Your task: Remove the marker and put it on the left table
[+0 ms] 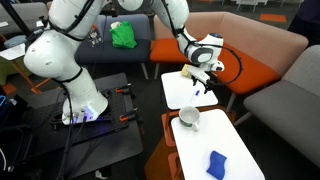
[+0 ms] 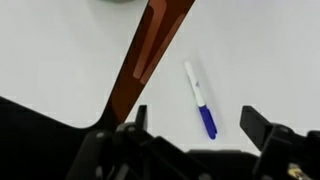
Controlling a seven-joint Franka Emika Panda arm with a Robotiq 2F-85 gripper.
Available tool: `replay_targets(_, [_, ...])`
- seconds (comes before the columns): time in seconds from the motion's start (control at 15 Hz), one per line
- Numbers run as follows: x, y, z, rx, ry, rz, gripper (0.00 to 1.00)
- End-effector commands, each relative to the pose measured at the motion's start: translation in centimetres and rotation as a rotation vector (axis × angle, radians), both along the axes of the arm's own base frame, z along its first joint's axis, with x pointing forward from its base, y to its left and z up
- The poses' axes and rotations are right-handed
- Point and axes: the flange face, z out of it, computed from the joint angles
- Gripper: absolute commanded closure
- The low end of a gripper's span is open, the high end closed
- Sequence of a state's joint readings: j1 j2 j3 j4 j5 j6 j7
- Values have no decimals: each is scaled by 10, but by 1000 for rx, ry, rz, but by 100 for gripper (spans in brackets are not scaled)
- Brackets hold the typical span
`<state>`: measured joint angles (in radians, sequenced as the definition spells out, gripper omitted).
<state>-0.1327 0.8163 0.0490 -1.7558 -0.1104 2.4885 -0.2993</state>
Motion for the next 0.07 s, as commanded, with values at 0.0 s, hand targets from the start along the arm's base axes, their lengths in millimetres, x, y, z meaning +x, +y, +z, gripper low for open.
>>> replay_targets(0.0, [-26, -5, 25, -53, 93, -172, 0])
